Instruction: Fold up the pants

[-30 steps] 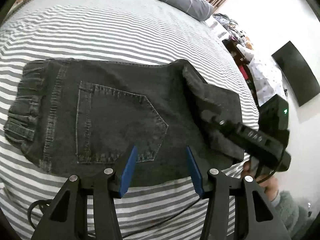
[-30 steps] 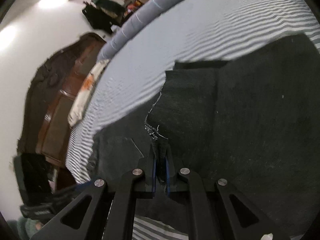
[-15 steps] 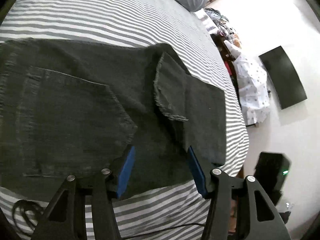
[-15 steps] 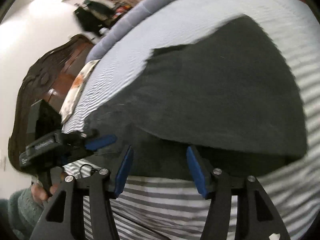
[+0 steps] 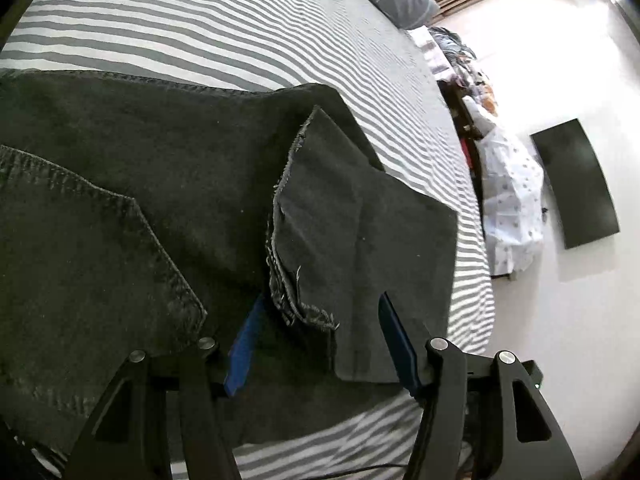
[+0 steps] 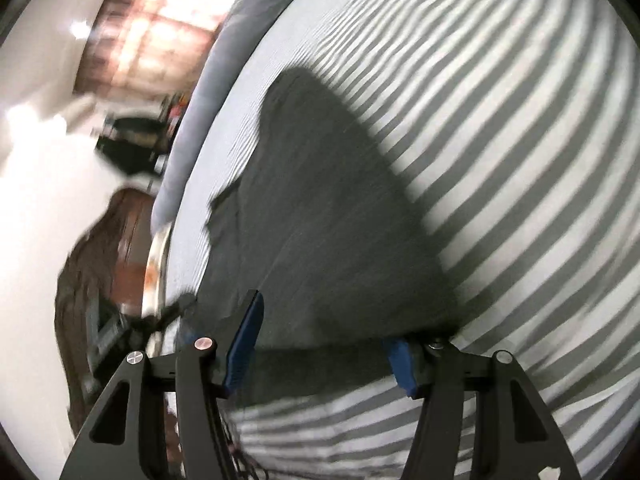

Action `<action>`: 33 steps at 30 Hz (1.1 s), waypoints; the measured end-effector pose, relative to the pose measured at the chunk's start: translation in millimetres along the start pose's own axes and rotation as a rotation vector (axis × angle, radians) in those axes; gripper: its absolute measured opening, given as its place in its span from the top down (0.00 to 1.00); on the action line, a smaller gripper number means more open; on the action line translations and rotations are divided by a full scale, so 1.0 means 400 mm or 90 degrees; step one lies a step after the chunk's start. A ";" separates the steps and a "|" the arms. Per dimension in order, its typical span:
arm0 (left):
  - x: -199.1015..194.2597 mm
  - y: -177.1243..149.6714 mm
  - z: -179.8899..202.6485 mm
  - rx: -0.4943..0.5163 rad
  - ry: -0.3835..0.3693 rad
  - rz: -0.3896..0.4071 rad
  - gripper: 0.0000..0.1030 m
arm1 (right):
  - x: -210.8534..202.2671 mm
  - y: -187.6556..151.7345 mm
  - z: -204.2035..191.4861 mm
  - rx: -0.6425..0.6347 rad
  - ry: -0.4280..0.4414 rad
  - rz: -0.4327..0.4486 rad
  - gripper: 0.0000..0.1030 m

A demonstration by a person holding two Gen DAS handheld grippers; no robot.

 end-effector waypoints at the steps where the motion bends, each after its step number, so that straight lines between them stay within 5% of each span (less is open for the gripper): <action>1: 0.001 0.000 0.000 0.000 0.005 0.004 0.45 | -0.009 0.010 0.012 0.014 0.011 0.005 0.46; 5: 0.011 -0.003 -0.003 0.005 0.052 0.004 0.89 | -0.020 0.022 0.040 0.053 0.033 0.006 0.50; 7: 0.009 -0.007 -0.008 0.005 0.054 0.008 0.95 | -0.020 0.021 0.039 0.066 0.028 0.005 0.57; 10: -0.005 -0.017 0.011 0.029 0.071 0.023 0.96 | -0.028 0.016 0.040 0.052 -0.019 0.005 0.89; 17: -0.089 -0.065 0.061 0.082 0.087 0.060 0.96 | -0.035 0.015 -0.022 -0.005 -0.033 0.004 0.90; 25: -0.043 -0.090 -0.047 0.089 0.197 0.034 0.95 | 0.032 -0.017 -0.042 -0.049 -0.083 -0.038 0.89; 29: -0.007 -0.091 -0.047 0.123 0.250 0.031 0.94 | 0.053 -0.019 -0.045 -0.077 -0.145 -0.051 0.81; 33: -0.024 -0.094 -0.053 0.109 0.236 0.021 0.91 | 0.045 -0.033 -0.063 -0.096 -0.163 -0.077 0.64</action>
Point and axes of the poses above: each gripper's, at about its wrist camera, not at the fingertips, and x roughly the way its jaws point, z to its right, y to its top, the point moved 5 cm from there along x, roughly the way its jaws point, and after that the axes turned 11 degrees about -z, right-handed, at the moved point
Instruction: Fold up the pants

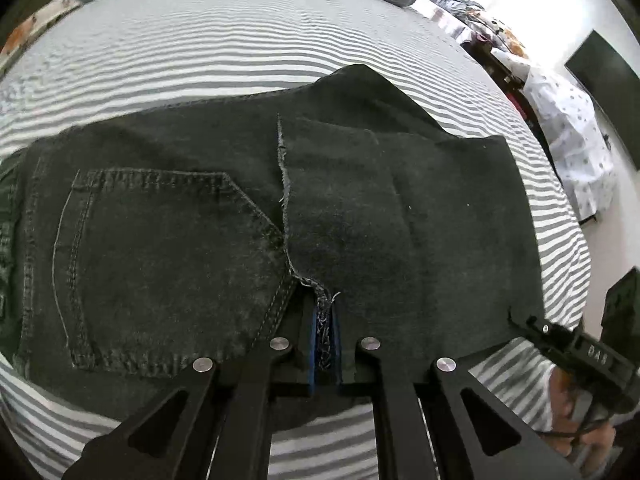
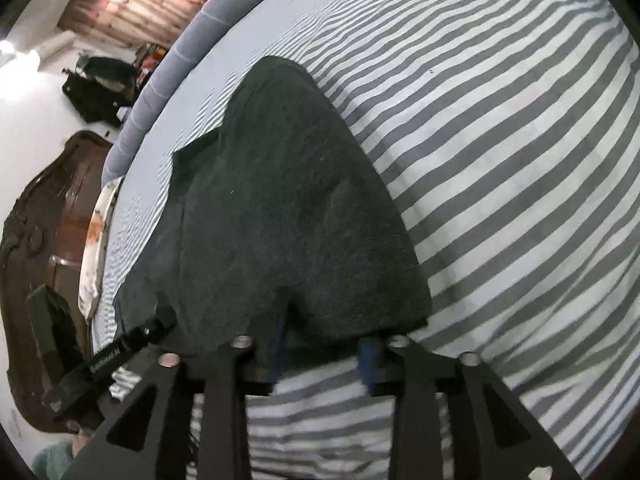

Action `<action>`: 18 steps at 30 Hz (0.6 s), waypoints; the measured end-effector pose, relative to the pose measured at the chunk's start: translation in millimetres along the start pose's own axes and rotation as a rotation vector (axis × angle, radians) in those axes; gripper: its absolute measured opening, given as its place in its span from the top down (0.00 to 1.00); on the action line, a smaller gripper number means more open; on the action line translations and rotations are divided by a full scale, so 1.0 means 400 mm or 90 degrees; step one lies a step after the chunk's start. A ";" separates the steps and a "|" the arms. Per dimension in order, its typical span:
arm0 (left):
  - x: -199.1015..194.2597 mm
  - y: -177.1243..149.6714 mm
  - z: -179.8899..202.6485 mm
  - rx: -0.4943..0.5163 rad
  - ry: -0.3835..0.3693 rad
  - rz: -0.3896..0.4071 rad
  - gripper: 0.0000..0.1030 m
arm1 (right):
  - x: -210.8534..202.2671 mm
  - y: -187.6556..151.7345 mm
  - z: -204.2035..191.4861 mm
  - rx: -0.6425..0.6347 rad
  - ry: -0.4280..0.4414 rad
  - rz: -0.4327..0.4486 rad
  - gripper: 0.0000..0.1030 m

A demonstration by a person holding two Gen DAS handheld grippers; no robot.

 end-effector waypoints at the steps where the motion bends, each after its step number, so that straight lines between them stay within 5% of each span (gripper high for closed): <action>1: -0.009 -0.002 -0.008 -0.009 -0.007 0.000 0.90 | -0.009 -0.007 -0.005 -0.010 -0.007 -0.005 0.63; 5: -0.087 -0.016 -0.042 -0.024 0.006 0.055 0.88 | -0.056 -0.051 -0.045 -0.070 0.010 -0.035 0.63; 10: -0.152 -0.029 -0.006 0.027 -0.016 0.127 0.84 | -0.121 -0.018 -0.105 -0.163 -0.041 0.034 0.63; 18: -0.049 -0.023 0.087 0.091 -0.037 0.065 0.84 | -0.067 0.179 -0.164 -0.214 -0.127 0.087 0.63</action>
Point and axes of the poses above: each gripper's, at about its wrist camera, not at the fingertips, and x roughly the way its jaws point, z to its right, y to its top, the point moved 5 cm from there along x, roughly the way its jaws point, and after that the axes turned 11 degrees about -z, right-handed, at the moved point
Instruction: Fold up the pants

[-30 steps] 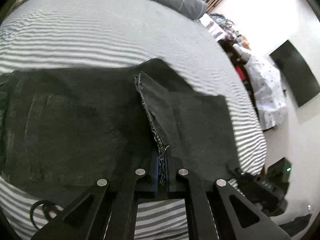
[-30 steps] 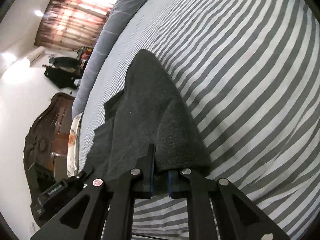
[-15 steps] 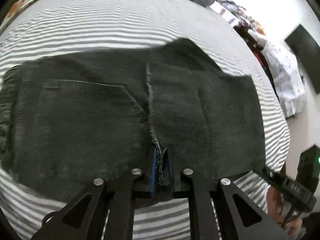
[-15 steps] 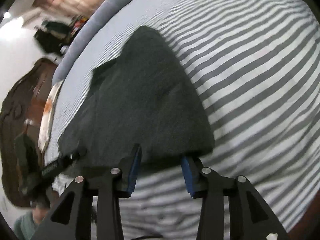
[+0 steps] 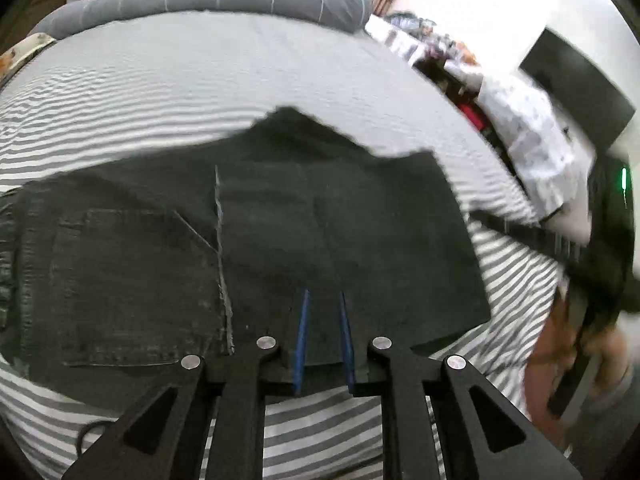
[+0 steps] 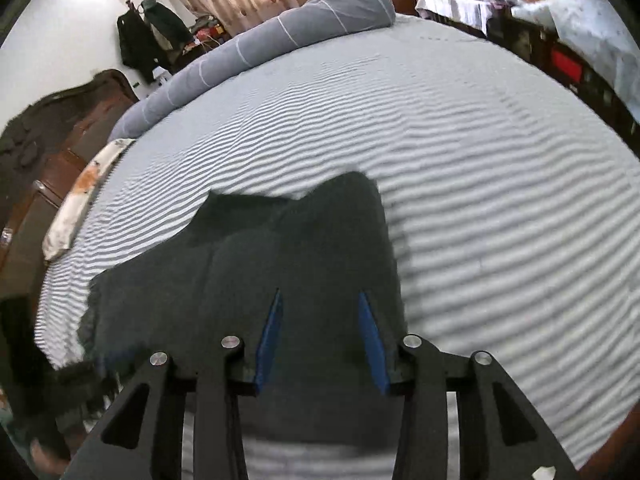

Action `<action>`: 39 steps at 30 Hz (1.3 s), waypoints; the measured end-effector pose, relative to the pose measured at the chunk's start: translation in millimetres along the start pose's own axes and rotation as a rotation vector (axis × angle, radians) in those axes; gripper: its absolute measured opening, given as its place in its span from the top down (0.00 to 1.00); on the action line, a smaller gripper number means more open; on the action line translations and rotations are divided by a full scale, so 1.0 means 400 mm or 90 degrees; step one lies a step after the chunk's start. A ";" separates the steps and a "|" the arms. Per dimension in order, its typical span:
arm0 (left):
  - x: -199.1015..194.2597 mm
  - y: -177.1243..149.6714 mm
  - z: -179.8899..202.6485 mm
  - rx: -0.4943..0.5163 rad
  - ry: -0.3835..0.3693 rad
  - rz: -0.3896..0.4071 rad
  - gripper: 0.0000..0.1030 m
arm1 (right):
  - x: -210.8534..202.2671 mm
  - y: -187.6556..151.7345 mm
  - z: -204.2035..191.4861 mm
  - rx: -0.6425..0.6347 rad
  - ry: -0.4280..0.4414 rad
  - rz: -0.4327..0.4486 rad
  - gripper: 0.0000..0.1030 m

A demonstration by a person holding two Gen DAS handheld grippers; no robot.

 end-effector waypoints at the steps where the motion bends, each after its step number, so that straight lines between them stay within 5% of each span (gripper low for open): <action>1: 0.019 -0.001 -0.005 -0.002 -0.001 -0.015 0.84 | 0.016 0.023 0.003 -0.004 -0.009 -0.004 0.63; 4: 0.070 -0.011 -0.034 -0.021 0.006 -0.055 0.84 | 0.051 0.069 0.006 -0.018 -0.021 -0.009 0.65; 12: 0.069 -0.009 -0.050 -0.020 -0.023 -0.051 0.84 | 0.186 0.141 0.046 -0.015 -0.064 -0.058 0.75; 17: 0.053 -0.005 -0.051 -0.034 -0.022 -0.052 0.84 | 0.156 0.129 0.042 -0.020 -0.065 -0.054 0.75; 30: 0.033 -0.070 -0.042 -0.018 0.000 -0.056 0.84 | 0.006 -0.225 0.032 -0.023 -0.068 -0.095 0.73; 39: 0.064 -0.068 -0.064 -0.043 -0.029 -0.077 0.84 | 0.042 -0.240 0.047 0.022 -0.067 -0.116 0.71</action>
Point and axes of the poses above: each gripper's, at about its wrist camera, not at the fingertips, and x roughly the way its jaws point, z to its right, y to its top, the point moved 5 cm from there along x, roughly the way its jaws point, and after that the axes turned 11 degrees about -z, right-handed, at the moved point
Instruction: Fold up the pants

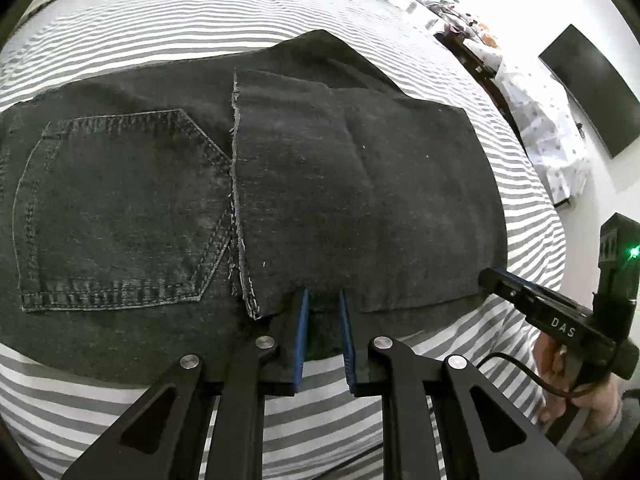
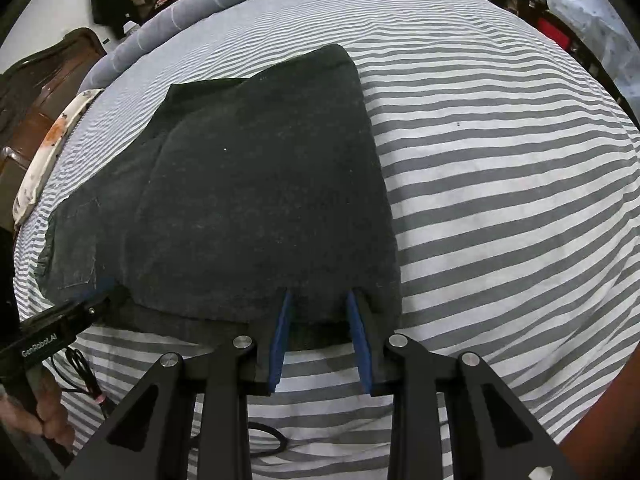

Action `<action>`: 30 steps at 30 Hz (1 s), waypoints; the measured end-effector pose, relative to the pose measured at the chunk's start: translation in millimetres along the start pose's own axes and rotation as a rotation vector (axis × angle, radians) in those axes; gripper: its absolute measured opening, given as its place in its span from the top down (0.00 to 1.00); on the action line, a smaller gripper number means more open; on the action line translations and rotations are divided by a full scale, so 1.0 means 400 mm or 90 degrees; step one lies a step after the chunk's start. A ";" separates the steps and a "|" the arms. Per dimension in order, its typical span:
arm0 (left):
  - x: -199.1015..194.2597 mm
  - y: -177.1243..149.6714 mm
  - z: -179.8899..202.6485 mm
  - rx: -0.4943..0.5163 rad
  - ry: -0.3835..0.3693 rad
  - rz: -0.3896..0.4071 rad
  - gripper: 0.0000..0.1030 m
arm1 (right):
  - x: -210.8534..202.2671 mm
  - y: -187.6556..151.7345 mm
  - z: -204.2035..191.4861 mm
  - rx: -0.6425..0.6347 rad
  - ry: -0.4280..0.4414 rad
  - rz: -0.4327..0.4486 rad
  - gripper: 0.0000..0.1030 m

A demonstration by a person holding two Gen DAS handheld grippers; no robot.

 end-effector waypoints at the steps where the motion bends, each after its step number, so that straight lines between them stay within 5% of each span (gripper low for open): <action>1: -0.008 0.000 -0.003 0.000 -0.004 -0.002 0.84 | -0.007 -0.002 -0.002 0.003 0.002 -0.001 0.67; 5: -0.103 -0.013 -0.042 -0.050 -0.074 0.034 0.80 | -0.071 -0.007 -0.023 0.027 0.018 0.036 0.38; 10: -0.261 -0.055 -0.180 -0.156 -0.145 0.127 0.51 | -0.146 -0.019 -0.080 0.054 0.056 0.095 0.28; 15: -0.362 -0.109 -0.360 -0.282 -0.191 0.202 0.47 | -0.164 -0.026 -0.175 0.036 0.076 0.098 0.28; 21: -0.358 -0.182 -0.542 -0.424 -0.239 0.230 0.47 | -0.171 -0.049 -0.273 0.000 0.076 0.095 0.28; 30: -0.282 -0.168 -0.623 -0.480 -0.287 0.211 0.46 | -0.138 -0.047 -0.344 -0.020 0.055 0.075 0.28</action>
Point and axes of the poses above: each gripper's, at about its wrist camera, not at the fingertips, and x roughly the way its jaws point, z to its right, y to its top, the point moved 5 cm from there along x, roughly the way its jaws point, and after that the axes turned 11 degrees about -z, right-handed, at the moved point
